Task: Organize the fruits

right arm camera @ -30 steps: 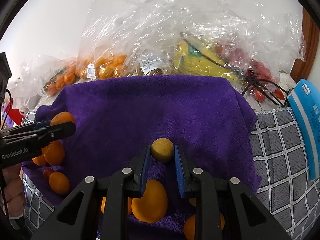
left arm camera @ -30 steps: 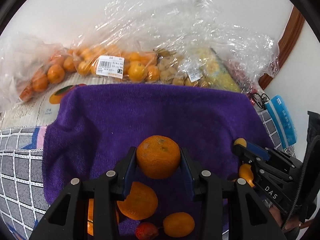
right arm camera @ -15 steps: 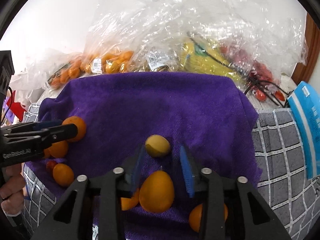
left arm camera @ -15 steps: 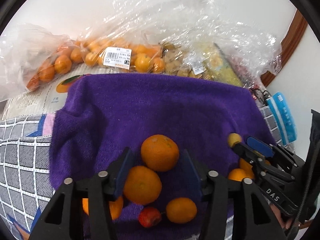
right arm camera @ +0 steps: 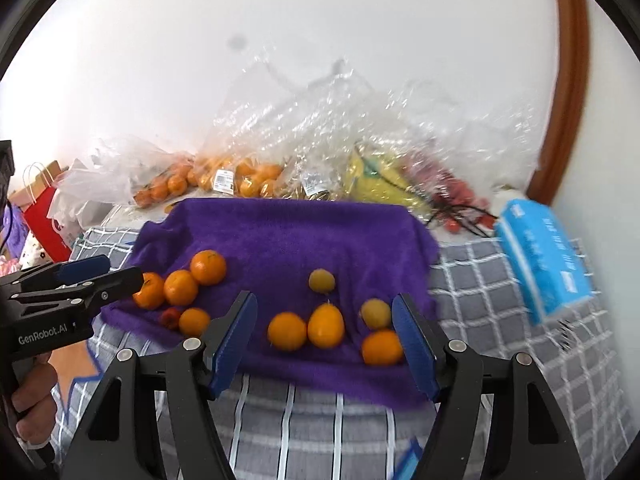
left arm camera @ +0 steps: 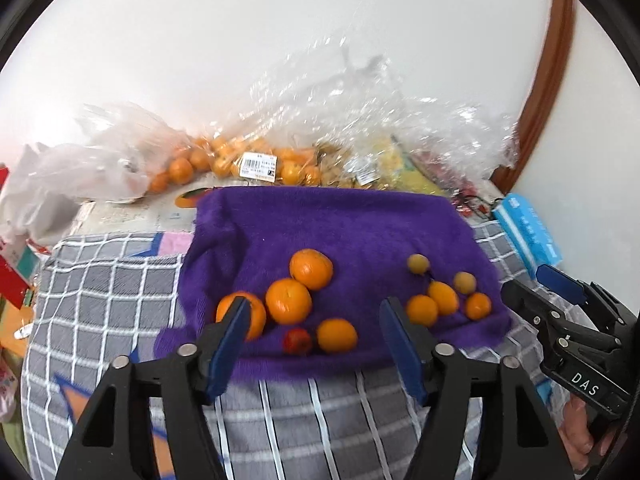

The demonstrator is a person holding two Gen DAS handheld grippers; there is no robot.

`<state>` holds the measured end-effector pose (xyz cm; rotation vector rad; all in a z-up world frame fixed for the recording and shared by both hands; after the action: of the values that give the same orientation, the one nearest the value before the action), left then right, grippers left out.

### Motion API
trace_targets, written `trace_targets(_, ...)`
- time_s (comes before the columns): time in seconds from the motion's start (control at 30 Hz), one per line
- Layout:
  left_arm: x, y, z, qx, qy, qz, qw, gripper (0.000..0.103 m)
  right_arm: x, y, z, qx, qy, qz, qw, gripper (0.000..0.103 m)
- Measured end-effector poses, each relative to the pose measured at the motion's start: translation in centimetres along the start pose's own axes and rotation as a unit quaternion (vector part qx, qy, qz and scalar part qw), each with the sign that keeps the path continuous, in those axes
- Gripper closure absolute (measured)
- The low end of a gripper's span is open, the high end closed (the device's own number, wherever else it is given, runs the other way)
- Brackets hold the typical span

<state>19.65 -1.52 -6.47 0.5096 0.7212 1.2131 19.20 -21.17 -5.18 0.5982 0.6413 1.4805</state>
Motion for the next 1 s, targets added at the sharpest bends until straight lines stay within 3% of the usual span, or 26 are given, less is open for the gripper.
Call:
trace_targets(0.27,-2.5,7.5,-4.0,-0.052,-0.024,0.009,0.9983,0.02,-0.2,8.0,-3.8,-0.01,-0.021,-0.005,1.0,0.033)
trace_targets(0.37,-3.2,9.6,-5.4,-0.065,-0.024,0.006,0.9976,0.016,-0.3,10.3,-5.2,-0.024,-0.026,-0.007,0.999,0.018)
trace_targets(0.57,-4.2,13.2,-7.9,-0.089,-0.024,0.011,0.9957,0.013,-0.4,14.9,-7.8,-0.053,-0.028,-0.021,0.998,0.007)
trace_targets(0.7,-4.8,15.2,-9.0,-0.109,-0.037,0.021,0.9932,0.011,-0.1,16.5,-8.6,-0.058,-0.02,-0.027,0.998,0.001)
trace_targets(1.0,-5.2,16.7,-10.1,-0.126,-0.038,0.029,0.9909,0.01,0.0,18.2,-9.1,-0.067,-0.032,-0.027,0.997,0.001)
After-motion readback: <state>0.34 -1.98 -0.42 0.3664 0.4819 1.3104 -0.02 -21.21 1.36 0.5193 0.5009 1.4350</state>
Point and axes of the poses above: each gripper's, at about its wrist camera, not at the fingertips, and y roughly against the way its jaws point, x to its left, z to its top, the point moved 1 cm from there along -y, roughly the way its jaws point, and after that the axes turned 8 degrees about -z, right-handed, at the moved point
